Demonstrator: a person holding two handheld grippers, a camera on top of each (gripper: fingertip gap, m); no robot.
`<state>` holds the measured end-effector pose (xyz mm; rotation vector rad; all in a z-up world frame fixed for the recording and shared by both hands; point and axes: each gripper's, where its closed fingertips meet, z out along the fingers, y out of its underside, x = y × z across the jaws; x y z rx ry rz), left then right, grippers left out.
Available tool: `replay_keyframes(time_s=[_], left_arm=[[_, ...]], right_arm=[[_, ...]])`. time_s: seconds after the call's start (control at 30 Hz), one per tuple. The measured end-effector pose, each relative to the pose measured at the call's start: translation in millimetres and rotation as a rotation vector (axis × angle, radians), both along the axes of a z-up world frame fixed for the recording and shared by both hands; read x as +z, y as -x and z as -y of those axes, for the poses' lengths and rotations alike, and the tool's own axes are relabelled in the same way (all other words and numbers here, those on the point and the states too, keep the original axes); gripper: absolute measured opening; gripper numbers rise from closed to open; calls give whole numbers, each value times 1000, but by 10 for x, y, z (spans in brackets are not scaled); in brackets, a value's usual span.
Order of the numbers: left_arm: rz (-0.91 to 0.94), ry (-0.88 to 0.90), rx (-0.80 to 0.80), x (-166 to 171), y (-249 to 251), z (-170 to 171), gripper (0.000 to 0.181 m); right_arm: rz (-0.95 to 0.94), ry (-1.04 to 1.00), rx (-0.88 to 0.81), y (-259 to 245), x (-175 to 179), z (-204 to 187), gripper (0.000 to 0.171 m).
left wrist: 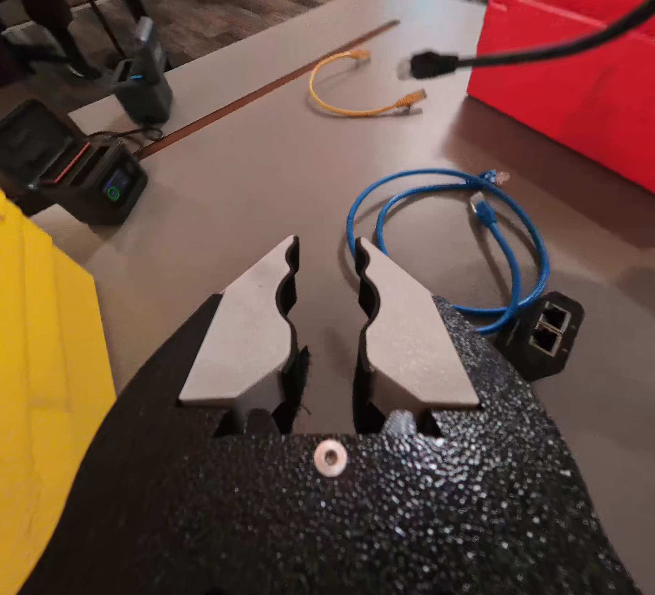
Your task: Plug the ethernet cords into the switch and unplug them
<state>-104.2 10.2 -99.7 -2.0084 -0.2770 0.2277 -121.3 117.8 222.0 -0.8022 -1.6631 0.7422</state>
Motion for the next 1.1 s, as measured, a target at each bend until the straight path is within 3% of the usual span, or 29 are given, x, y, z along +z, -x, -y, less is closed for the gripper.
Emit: replay_keyframes(time_s=[0.23,0.37,0.53,0.63,0.73,0.93,1.03,1.1], left_arm=[[-11,-129,63,15,152,100,29],[-84,-123,75,-36,175,123,28],[-127,-128,97,-25,211,154,29],[-136,-141,104,8,228,176,29],[-167,-161,110,71,238,213,29],[-315,-253,98,381,167,292,31],[-379,-271,71,475,73,291,34],[-402,-275,46,500,-14,270,36]], right_arm=[[156,-2,-37,569,-900,-104,3],[190,-110,-73,863,-1409,-131,3],[402,-185,180,866,-2396,388,6],[607,-140,302,648,-2933,681,46],[598,-9,294,576,-2941,736,64],[317,323,157,129,-2345,368,71],[288,420,101,-362,-2398,213,70],[339,471,192,-754,-2552,378,70]])
